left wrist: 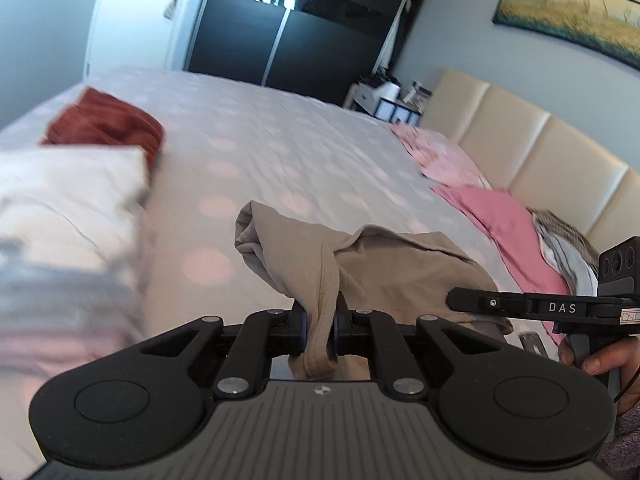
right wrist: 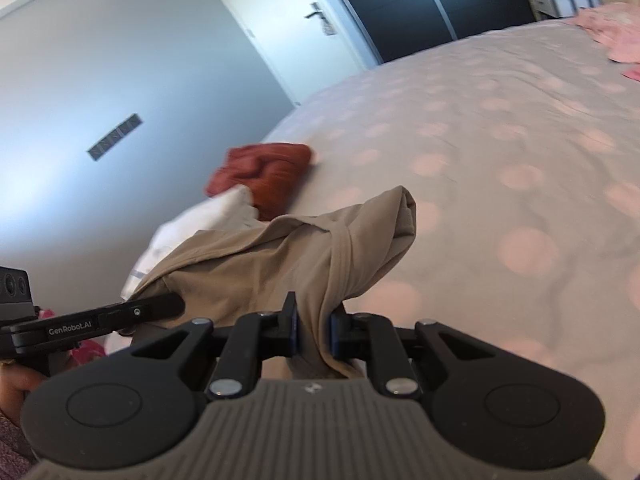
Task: Fold clothes
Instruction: 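Lift the folded shirt with both tools and carry it onto the clothes stack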
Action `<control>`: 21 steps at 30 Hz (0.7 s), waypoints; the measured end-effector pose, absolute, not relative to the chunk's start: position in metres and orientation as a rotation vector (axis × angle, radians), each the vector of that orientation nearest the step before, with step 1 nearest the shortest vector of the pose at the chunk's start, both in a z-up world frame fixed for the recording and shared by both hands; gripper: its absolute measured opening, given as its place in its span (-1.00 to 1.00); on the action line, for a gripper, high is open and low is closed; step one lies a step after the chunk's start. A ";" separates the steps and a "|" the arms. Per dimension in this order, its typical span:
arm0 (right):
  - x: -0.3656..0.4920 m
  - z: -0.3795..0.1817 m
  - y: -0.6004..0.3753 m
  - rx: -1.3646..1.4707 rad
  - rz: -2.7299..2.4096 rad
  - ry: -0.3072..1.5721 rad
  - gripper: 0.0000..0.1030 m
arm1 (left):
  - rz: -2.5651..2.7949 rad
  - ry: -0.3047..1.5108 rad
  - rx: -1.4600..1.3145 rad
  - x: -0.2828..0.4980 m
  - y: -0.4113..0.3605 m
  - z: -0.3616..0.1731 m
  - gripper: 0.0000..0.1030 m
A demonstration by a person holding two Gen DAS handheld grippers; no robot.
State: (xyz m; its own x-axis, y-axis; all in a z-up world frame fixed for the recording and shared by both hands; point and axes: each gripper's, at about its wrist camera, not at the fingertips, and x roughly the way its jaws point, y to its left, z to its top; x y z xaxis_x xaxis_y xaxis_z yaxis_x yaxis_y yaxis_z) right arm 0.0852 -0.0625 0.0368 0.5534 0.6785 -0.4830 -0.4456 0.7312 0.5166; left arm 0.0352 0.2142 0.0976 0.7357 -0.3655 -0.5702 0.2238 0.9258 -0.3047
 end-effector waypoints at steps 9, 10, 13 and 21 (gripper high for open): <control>0.138 0.097 0.091 0.351 0.847 0.648 -0.68 | -0.175 0.565 -0.257 0.062 0.354 0.152 -0.83; 0.143 0.100 0.107 0.344 0.855 0.647 -0.68 | -0.164 0.557 -0.262 0.066 0.368 0.154 -0.83; 0.160 0.102 0.153 0.349 0.870 0.660 -0.68 | -0.137 0.560 -0.269 0.082 0.405 0.151 -0.83; 0.188 0.082 0.238 0.339 0.865 0.695 -0.68 | -0.097 0.575 -0.293 0.108 0.473 0.117 -0.84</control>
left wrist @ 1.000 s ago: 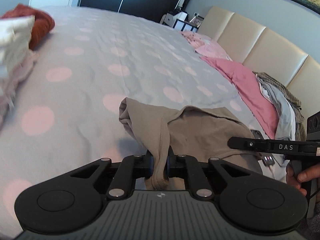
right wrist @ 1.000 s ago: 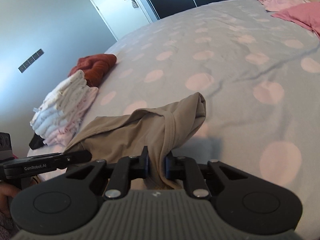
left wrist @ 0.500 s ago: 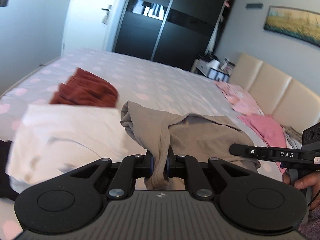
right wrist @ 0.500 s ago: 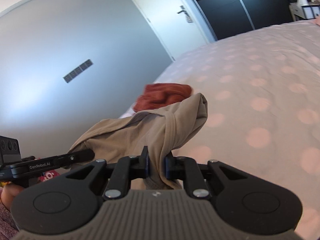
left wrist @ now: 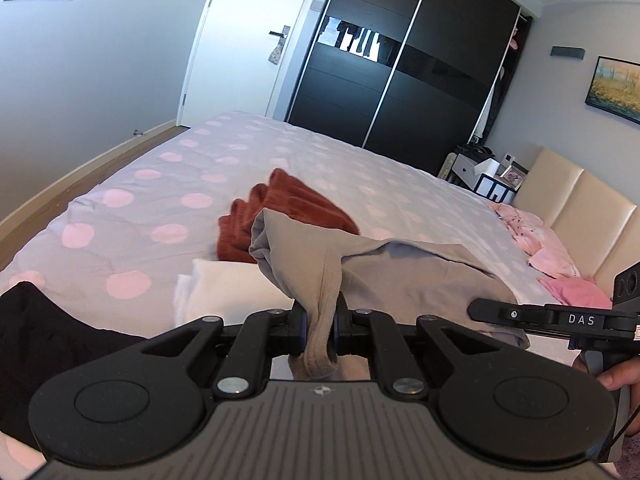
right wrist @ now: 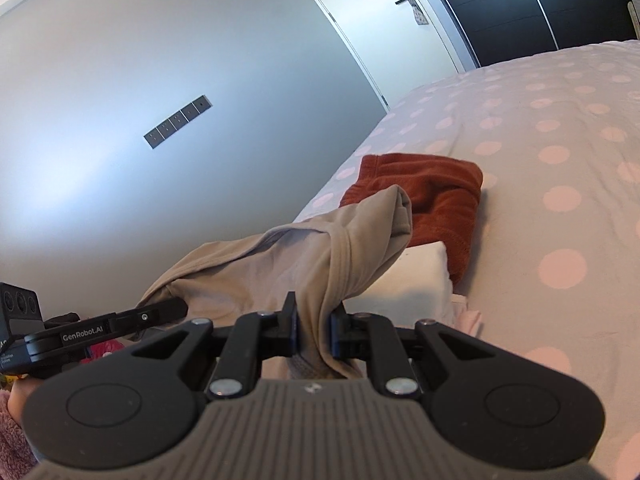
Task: Fold clothes
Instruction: 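Lift the folded shirt with both tools and carry it onto the clothes stack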
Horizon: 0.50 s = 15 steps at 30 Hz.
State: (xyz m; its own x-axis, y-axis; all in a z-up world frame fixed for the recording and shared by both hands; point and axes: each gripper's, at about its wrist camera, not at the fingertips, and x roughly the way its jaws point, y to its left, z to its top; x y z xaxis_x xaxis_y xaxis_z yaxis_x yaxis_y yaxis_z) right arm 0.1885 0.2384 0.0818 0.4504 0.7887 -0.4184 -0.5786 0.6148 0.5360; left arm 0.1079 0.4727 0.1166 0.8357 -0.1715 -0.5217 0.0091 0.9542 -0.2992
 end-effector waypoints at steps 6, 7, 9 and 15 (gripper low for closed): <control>0.192 0.050 0.259 0.283 0.856 0.712 -0.68 | -0.082 0.607 -0.298 0.117 0.491 0.077 -0.83; 0.193 0.043 0.261 0.282 0.853 0.722 -0.68 | -0.080 0.612 -0.290 0.117 0.492 0.072 -0.83; 0.195 0.030 0.262 0.271 0.839 0.742 -0.68 | -0.072 0.633 -0.283 0.116 0.495 0.061 -0.84; 0.194 0.010 0.266 0.186 0.824 0.749 -0.52 | -0.045 0.683 -0.239 0.115 0.490 0.049 -0.71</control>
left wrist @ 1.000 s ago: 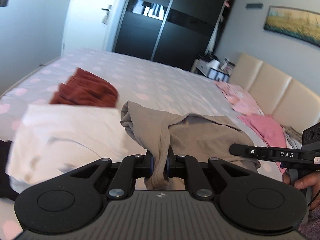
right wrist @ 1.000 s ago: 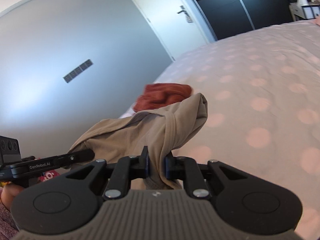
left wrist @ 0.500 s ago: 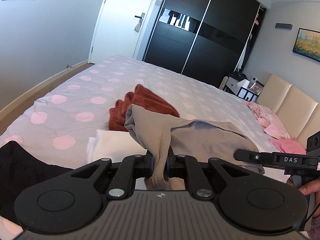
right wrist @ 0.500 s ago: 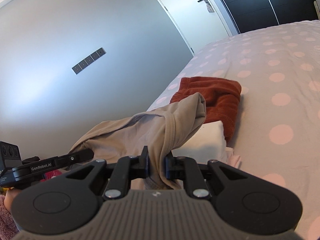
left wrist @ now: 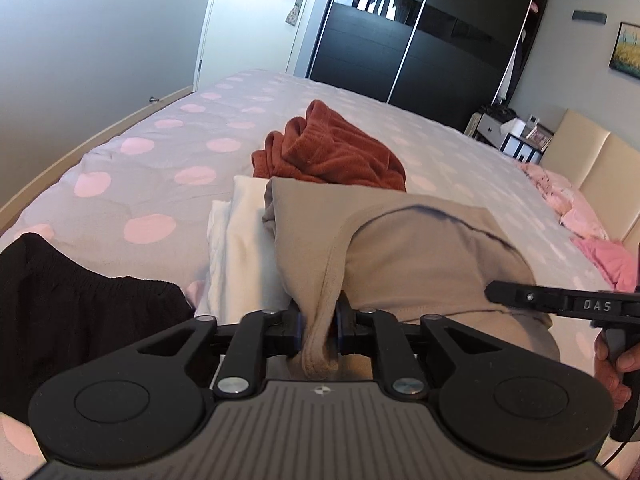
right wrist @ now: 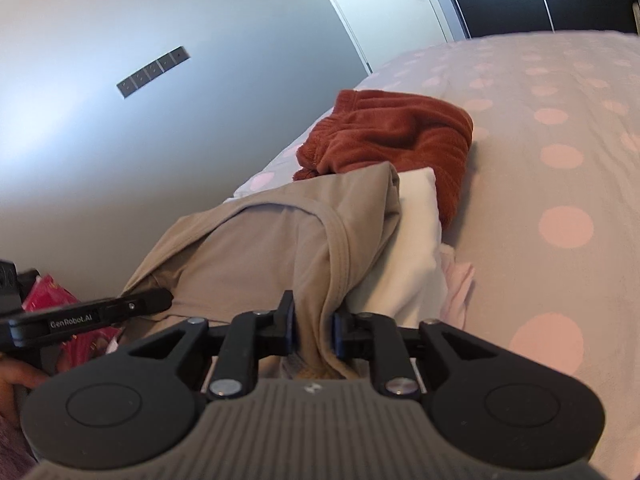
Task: Fold clothes
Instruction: 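Lift the folded shirt with both tools and carry it onto the clothes stack, then open both tools to release the shirt on the stack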
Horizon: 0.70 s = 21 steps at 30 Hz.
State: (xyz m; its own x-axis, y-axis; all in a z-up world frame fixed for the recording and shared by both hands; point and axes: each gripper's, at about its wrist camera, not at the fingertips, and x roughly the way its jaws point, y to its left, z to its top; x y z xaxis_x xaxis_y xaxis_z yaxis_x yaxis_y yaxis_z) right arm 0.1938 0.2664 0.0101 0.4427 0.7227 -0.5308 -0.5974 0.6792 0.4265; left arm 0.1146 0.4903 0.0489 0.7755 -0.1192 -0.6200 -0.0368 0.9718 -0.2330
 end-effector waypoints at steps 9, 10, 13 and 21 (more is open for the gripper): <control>0.170 0.057 0.228 -0.079 0.771 0.484 -0.15 | 0.068 0.623 -0.113 0.085 0.479 0.095 -0.10; 0.172 0.061 0.228 -0.088 0.770 0.453 -0.19 | 0.077 0.595 -0.118 0.086 0.476 0.100 -0.10; 0.181 0.066 0.242 -0.102 0.770 0.451 -0.75 | 0.088 0.568 -0.125 0.098 0.467 0.106 -0.21; 0.186 0.035 0.280 -0.168 0.772 0.540 -0.77 | 0.153 0.702 -0.119 0.130 0.465 0.059 -0.70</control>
State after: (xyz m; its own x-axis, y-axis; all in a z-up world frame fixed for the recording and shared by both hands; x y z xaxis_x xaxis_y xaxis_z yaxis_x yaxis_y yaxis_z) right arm 0.1857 0.2797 0.0346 0.5890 0.6173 -0.5215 -0.7014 0.7110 0.0494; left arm 0.1303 0.4655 0.0585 0.7532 0.1001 -0.6501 -0.1799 0.9820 -0.0572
